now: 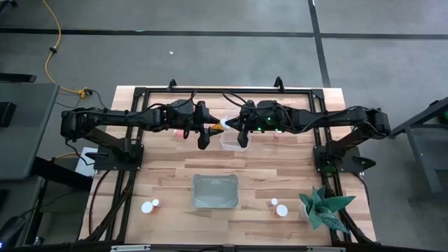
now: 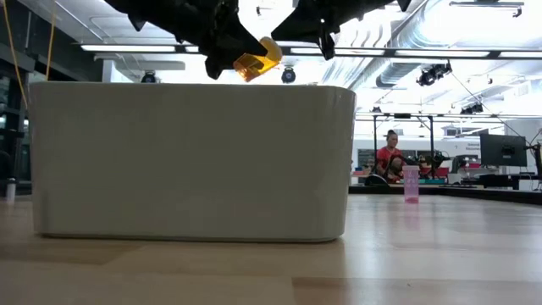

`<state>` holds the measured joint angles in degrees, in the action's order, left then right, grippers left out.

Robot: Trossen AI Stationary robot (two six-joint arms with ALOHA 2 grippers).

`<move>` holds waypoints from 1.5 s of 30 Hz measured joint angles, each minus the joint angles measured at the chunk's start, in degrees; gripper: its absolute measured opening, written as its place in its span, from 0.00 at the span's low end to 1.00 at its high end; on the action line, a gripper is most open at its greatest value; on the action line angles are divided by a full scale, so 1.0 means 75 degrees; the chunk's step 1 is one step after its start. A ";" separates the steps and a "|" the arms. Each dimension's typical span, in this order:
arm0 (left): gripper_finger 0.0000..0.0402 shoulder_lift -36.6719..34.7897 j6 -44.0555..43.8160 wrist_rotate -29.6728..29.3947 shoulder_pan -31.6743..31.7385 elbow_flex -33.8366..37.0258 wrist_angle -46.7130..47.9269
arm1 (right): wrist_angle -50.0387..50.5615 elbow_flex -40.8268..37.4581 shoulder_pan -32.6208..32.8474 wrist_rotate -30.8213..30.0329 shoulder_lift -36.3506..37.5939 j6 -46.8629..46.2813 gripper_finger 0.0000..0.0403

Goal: Pick and place medicine bottles into bin by pill shape (circle, oval)
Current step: Put the top left orange pill bottle into the transparent bin

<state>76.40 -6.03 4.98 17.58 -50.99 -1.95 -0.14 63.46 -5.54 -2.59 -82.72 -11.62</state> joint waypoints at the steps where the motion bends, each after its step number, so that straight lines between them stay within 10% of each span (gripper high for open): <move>1: 0.43 -0.0003 -0.0095 0.0056 0.0000 0.0102 -0.0097 | -0.0037 0.0000 0.0000 -0.0003 0.0002 0.0005 0.00; 11: 0.43 -0.0651 -0.1486 0.0366 -0.0190 0.1860 -0.1774 | -0.0105 0.0000 -0.0003 -0.0026 0.0015 -0.0009 0.00; 24: 0.43 -0.1395 -0.2576 -0.2234 -0.1148 0.4901 -0.4949 | 0.0004 0.0000 -0.0003 0.0235 -0.0176 -0.0481 0.00; 32: 0.43 -0.1045 -0.2520 -0.3456 -0.1716 0.5596 -0.5095 | -0.0252 0.0002 0.0036 0.1133 -0.0724 -0.1271 0.00; 45: 0.43 0.0113 -0.2115 -0.3225 -0.1760 0.5592 -0.6436 | 0.0656 0.1496 0.0196 0.0966 -0.3297 -0.2316 0.00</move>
<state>77.25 -21.89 -19.21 4.38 -9.05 -50.22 4.77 74.68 -4.07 4.66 -107.45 -28.99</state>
